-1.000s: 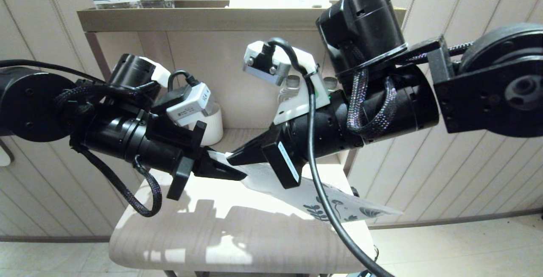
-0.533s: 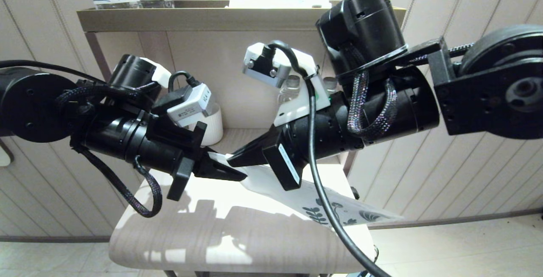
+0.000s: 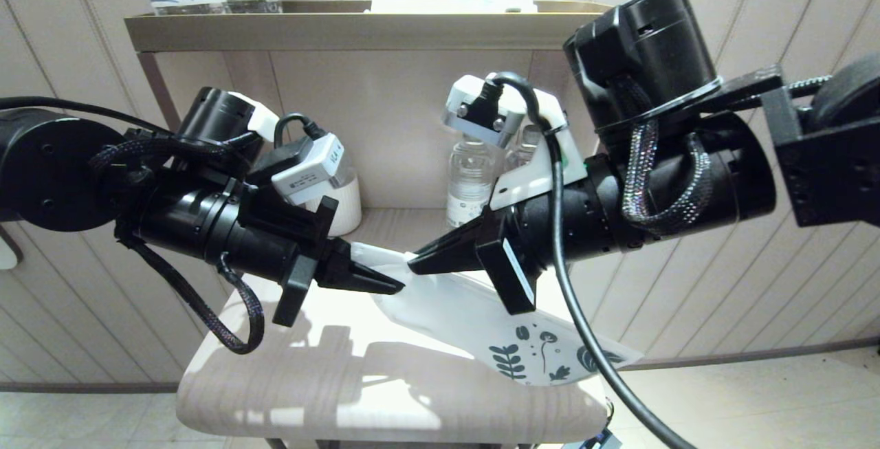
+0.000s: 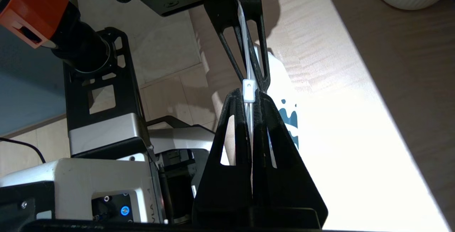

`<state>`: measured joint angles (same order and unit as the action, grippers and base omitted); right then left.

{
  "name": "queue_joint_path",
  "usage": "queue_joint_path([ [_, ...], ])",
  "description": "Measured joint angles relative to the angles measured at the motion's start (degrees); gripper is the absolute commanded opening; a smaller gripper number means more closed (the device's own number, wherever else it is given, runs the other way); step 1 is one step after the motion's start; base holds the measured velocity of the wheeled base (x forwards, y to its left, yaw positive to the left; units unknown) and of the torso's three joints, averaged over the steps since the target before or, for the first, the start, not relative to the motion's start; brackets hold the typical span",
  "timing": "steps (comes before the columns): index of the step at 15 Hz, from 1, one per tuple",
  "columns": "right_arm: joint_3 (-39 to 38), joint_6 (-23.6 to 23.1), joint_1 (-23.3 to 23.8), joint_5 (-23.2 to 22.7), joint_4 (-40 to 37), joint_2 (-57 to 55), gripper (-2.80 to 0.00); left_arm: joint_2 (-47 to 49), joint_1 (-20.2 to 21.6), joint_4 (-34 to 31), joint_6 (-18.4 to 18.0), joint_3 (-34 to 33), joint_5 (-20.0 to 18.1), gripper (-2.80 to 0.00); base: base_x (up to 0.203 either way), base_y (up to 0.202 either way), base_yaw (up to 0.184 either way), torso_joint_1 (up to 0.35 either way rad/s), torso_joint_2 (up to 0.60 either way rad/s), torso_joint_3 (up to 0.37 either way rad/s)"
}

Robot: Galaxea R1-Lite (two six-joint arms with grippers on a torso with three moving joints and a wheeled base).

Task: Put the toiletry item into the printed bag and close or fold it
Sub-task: Close the strorage bag and place it on the desk

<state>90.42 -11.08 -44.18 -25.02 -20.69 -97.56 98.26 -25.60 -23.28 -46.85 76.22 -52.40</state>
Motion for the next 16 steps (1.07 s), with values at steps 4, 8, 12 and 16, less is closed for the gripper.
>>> queue_joint_path([
  [4, -2.14, 0.00, 0.73, 0.00, 0.18, 1.58, -2.80, 0.00, -0.02, -0.04, -0.01, 0.00, 0.06, -2.80, 0.000, 0.000, 0.000, 0.000, 0.00, 0.000],
  [8, -7.83, -0.05, 3.13, -0.06, 1.12, 5.37, -2.80, -0.05, 0.46, -0.01, -0.01, 0.02, 0.00, -2.80, 0.000, 0.000, 0.000, 0.000, 0.00, 0.000],
  [12, -16.91, -0.40, 8.06, -0.08, 1.21, 13.21, -2.80, 0.15, 0.90, -0.02, 0.07, 0.51, -0.02, -2.80, 0.000, 0.000, 0.000, 0.000, 0.00, 0.000],
  [16, -28.51, -1.12, 15.07, -0.15, 1.17, 23.31, -2.80, 0.44, 1.16, -0.13, 0.11, 0.82, -0.05, -2.80, 0.000, 0.000, 0.000, 0.000, 0.00, 0.000],
])
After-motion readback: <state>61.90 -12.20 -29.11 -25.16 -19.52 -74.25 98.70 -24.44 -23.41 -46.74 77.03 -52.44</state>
